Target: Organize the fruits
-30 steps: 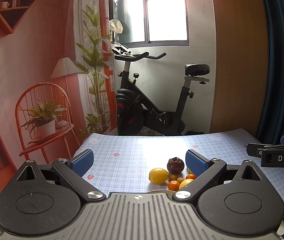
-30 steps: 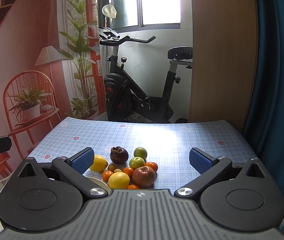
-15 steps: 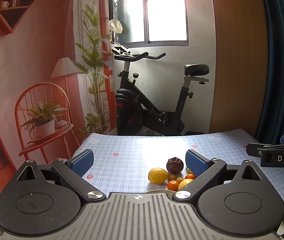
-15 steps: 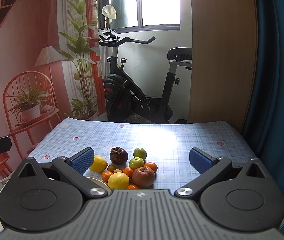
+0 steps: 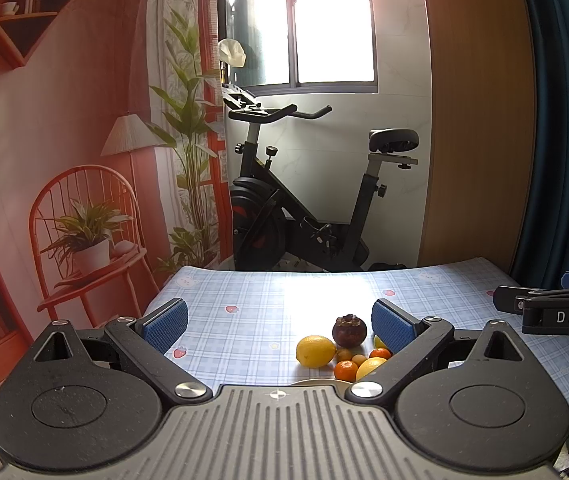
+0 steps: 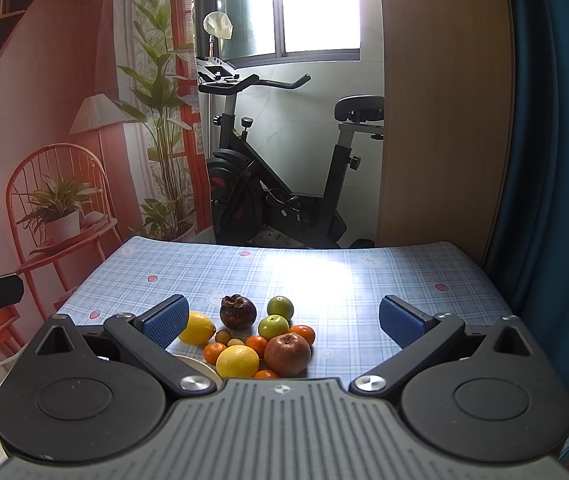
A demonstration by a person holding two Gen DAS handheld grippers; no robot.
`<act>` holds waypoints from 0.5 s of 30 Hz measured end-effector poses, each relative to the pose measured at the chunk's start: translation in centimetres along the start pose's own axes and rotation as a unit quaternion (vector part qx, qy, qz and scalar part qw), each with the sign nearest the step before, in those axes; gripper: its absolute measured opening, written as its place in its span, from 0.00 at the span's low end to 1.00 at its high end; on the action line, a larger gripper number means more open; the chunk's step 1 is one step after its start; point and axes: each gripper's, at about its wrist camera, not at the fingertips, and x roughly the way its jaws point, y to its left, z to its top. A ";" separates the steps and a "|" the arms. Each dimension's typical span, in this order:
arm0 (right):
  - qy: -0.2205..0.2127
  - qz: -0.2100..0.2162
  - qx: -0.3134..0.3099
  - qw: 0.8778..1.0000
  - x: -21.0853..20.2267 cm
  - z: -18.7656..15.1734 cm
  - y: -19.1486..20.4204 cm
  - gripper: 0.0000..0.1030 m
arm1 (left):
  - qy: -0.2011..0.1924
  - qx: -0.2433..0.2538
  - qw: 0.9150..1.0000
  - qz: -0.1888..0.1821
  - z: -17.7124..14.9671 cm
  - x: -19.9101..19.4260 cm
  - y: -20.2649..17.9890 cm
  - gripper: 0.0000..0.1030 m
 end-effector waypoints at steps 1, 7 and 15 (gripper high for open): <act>0.000 0.001 0.000 1.000 0.0 0.1 0.0 1.00 | 0.000 0.000 1.000 0.000 0.0 0.0 0.0 0.97; -0.005 0.007 -0.002 1.000 -0.2 0.3 -0.3 1.00 | 0.001 -0.002 1.000 -0.003 -0.1 0.1 -0.1 0.97; -0.051 0.037 -0.020 0.998 1.2 -0.7 -0.8 1.00 | 0.012 -0.022 1.000 0.003 -0.7 2.1 0.7 0.97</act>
